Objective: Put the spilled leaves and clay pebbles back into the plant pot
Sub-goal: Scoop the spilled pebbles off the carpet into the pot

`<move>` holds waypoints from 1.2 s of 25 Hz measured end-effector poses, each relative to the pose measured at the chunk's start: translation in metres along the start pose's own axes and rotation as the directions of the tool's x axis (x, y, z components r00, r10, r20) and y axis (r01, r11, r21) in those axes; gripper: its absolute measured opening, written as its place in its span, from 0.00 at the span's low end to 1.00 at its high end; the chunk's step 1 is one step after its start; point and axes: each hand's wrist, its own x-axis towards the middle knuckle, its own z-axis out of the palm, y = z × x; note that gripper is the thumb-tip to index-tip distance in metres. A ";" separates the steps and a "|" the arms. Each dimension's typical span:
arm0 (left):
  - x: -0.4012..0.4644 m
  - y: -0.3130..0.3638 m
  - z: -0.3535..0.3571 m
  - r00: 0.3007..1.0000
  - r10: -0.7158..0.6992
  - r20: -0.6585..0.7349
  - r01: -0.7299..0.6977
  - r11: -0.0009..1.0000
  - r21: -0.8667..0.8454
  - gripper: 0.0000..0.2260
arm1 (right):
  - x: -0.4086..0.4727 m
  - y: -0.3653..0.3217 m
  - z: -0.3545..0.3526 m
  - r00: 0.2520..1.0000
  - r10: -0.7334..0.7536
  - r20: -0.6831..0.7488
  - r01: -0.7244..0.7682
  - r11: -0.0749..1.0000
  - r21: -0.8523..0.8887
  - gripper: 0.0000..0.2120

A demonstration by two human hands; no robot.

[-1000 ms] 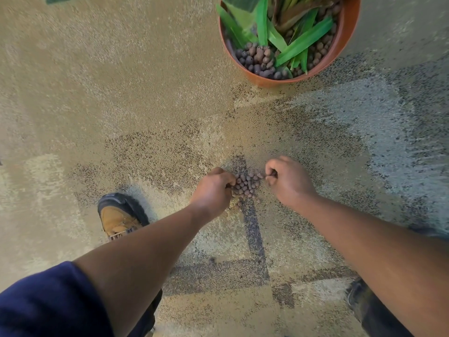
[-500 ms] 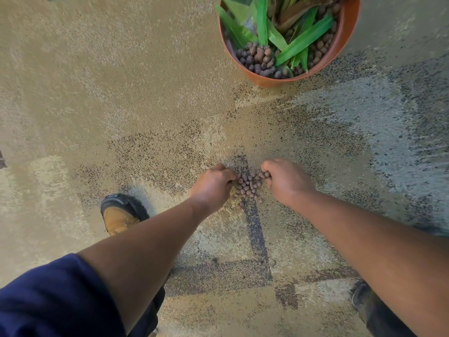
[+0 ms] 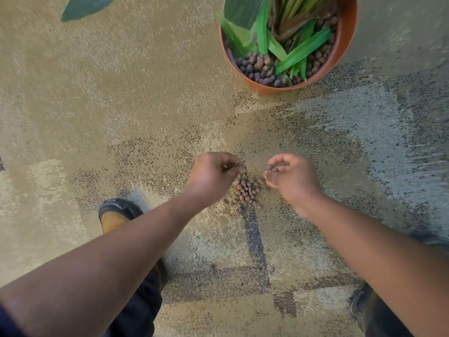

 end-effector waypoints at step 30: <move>0.036 0.081 -0.035 0.826 0.351 -0.441 -0.422 0.904 -0.070 0.07 | 0.010 -0.102 -0.044 0.724 -0.608 -0.327 0.655 0.754 0.048 0.06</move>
